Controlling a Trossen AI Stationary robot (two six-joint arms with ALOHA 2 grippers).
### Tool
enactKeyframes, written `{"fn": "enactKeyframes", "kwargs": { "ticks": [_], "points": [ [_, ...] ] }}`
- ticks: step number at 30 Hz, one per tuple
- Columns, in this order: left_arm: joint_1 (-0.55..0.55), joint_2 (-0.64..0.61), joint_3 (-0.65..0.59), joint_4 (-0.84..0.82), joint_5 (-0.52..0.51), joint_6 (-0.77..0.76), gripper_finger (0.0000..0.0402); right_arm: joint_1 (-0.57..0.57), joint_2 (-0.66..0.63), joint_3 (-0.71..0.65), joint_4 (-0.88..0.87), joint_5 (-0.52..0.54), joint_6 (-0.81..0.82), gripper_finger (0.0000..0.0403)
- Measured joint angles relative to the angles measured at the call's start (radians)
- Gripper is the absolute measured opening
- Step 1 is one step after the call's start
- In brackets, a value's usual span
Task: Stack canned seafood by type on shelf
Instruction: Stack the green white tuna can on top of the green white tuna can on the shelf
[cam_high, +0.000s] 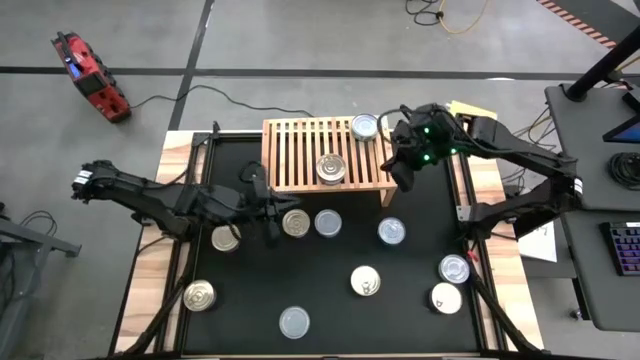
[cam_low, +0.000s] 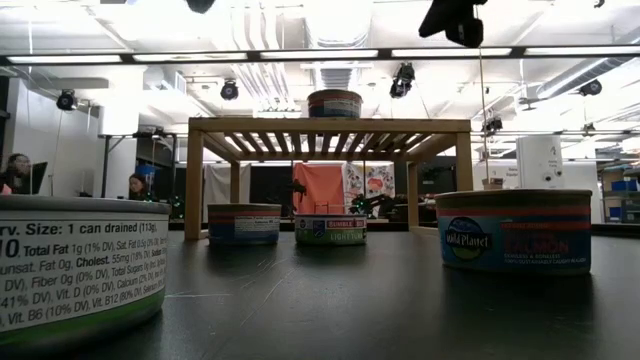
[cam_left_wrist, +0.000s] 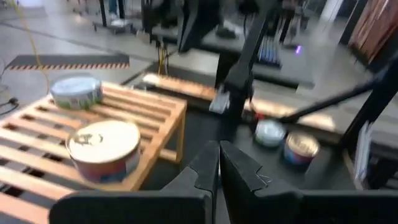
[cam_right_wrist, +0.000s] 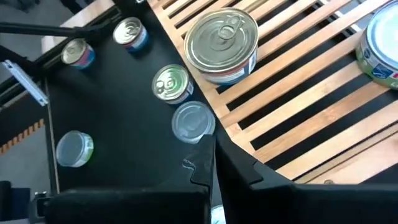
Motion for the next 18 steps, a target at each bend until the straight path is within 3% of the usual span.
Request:
{"fn": "enactKeyframes", "kwargs": {
  "ticks": [7,18],
  "points": [
    [0.0,0.116,-0.001,-0.037,0.003,-0.009,0.0,0.127,-0.002,-0.04,0.055,0.032,0.08,0.0009],
    [-0.005,0.165,-0.001,-0.077,0.085,-0.063,0.0,0.348,0.0,-0.277,0.35,0.139,0.263,0.0009]
  ]
}}
